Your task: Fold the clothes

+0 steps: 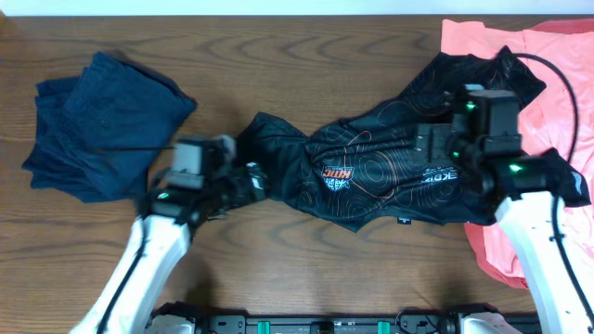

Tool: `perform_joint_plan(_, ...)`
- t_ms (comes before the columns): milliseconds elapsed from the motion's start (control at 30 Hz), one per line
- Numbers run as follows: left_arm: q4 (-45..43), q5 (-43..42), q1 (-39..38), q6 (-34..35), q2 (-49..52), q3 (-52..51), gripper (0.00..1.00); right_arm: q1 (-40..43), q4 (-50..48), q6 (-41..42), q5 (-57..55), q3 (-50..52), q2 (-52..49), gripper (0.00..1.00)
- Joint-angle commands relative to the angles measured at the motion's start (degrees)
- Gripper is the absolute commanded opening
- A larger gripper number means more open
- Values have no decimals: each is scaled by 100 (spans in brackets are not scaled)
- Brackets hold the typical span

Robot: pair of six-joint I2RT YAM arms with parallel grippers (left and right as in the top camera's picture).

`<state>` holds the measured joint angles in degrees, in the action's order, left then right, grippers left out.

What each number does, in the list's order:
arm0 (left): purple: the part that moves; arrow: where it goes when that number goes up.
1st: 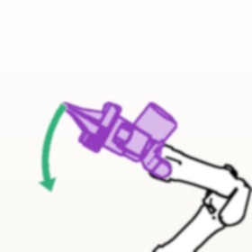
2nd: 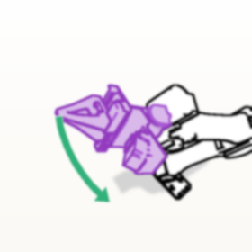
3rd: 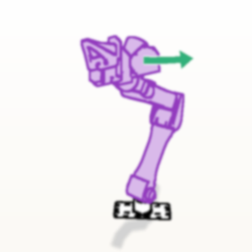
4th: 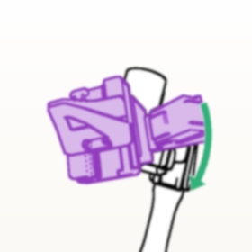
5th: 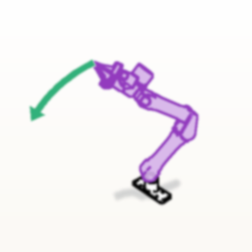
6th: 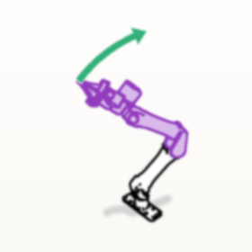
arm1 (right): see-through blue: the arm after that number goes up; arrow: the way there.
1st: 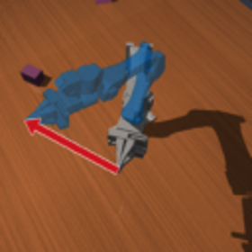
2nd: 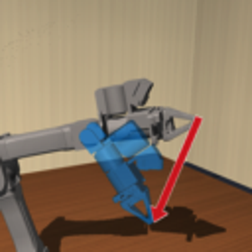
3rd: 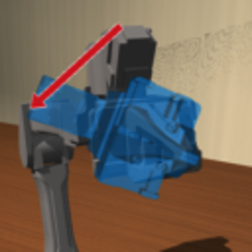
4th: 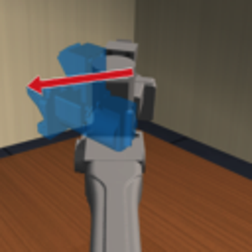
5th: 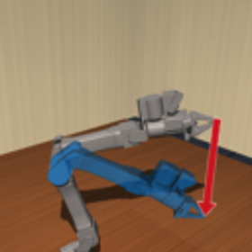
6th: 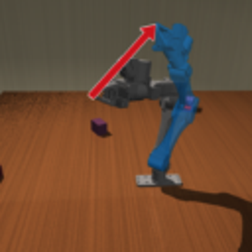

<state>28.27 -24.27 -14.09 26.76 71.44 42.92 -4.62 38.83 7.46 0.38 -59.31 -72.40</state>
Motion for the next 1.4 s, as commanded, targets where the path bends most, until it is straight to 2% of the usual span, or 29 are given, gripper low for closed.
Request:
perform_joint_plan(0, -131, -210, -560, 575, 544, 103, 98, 299, 105, 68, -17, -24, 90, 99)
perform_joint_plan(267, -1449, -208, -1700, 1563, 1882, 103, 99, 557, 350, 195, -15, -24, 90, 99)
perform_joint_plan(300, -1613, -205, -1766, 1558, 1985, 103, 96, 557, 365, 195, -15, -24, 90, 99)
perform_joint_plan(367, -2033, -160, -1897, 1556, 2227, 103, 79, 557, 389, 192, -17, -24, 90, 99)
perform_joint_plan(433, -2293, 42, -1943, 1541, 2400, 103, 45, 557, 409, 192, -17, -24, 90, 99)
perform_joint_plan(500, -2299, 483, -1878, 1259, 2435, 105, 6, 560, 439, 192, -20, -24, 90, 99)
perform_joint_plan(633, -1976, 1172, -1366, 125, 2295, 306, 6, 575, 463, 192, -24, -24, 90, 99)
perform_joint_plan(767, -1300, 1996, -334, -520, 2044, 1047, 6, 584, 546, 192, -44, -24, 90, 99)
perform_joint_plan(900, -1062, 2090, 859, -699, 2028, 2214, 6, 586, 592, 190, -63, -24, 87, 99)
perform_joint_plan(1000, -1014, 2083, 1456, -651, 2028, 2750, 6, 586, 603, 188, -63, -24, 87, 99)
perform_joint_plan(1033, -962, 2057, 1596, -627, 2028, 2850, 12, 584, 621, 188, -63, -24, 87, 99)
perform_joint_plan(1067, -876, 2002, 1711, -590, 2028, 2922, 29, 584, 645, 188, -63, -22, 87, 99)
perform_joint_plan(1133, -634, 1694, 1825, -590, 2028, 2944, 72, 584, 684, 186, -63, -22, 87, 99)
perform_joint_plan(1167, -411, 1438, 1836, -592, 2028, 2944, 90, 584, 688, 166, -61, -20, 87, 99)
perform_joint_plan(1200, -120, 1191, 1821, -590, 2031, 2942, 98, 584, 693, 168, -63, -20, 87, 99)
perform_joint_plan(1367, 1497, 254, 1386, -439, 2031, 2935, 98, 584, 708, 168, -61, -20, 87, 99)
